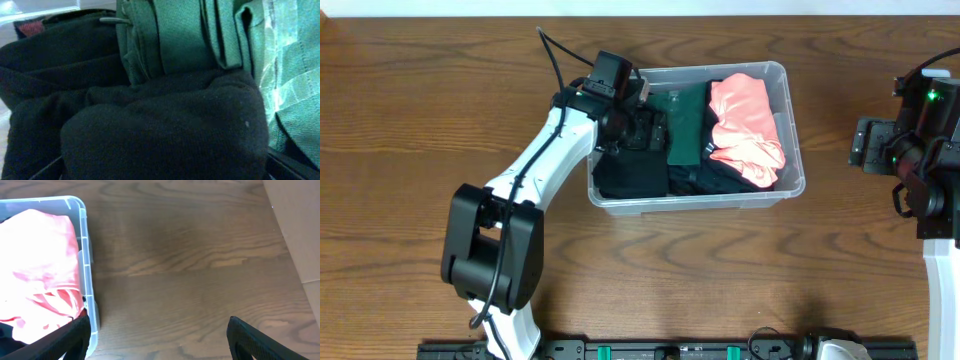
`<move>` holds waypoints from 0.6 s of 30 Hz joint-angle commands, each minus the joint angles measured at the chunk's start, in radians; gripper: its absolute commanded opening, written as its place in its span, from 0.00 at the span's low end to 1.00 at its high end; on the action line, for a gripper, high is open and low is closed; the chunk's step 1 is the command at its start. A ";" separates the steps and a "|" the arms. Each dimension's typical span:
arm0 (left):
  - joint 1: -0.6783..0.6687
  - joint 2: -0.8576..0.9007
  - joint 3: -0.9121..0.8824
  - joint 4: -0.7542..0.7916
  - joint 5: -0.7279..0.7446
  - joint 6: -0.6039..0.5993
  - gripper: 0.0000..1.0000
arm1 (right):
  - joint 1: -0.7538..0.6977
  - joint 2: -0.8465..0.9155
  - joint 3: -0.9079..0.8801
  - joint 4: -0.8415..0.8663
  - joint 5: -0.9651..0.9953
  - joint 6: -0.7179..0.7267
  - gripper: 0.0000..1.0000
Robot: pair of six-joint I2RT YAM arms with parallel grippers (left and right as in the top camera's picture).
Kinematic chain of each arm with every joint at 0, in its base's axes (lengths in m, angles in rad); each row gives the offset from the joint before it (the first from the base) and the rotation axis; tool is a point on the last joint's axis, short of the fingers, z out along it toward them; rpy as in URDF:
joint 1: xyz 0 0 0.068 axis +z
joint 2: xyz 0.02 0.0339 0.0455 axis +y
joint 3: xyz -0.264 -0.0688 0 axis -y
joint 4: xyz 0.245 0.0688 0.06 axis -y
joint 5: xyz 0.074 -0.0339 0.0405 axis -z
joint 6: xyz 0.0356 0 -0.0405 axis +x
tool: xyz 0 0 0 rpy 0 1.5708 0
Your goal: Pack container
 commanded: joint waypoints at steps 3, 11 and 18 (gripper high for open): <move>0.011 -0.026 -0.033 -0.049 -0.055 0.008 0.98 | -0.007 0.004 -0.003 -0.001 -0.001 -0.008 0.85; 0.106 -0.429 -0.002 -0.082 -0.255 0.008 0.98 | -0.006 0.004 -0.003 0.023 -0.156 -0.082 0.87; 0.272 -0.606 -0.002 -0.143 -0.405 0.007 0.98 | 0.050 0.039 -0.003 0.082 -0.315 -0.181 0.93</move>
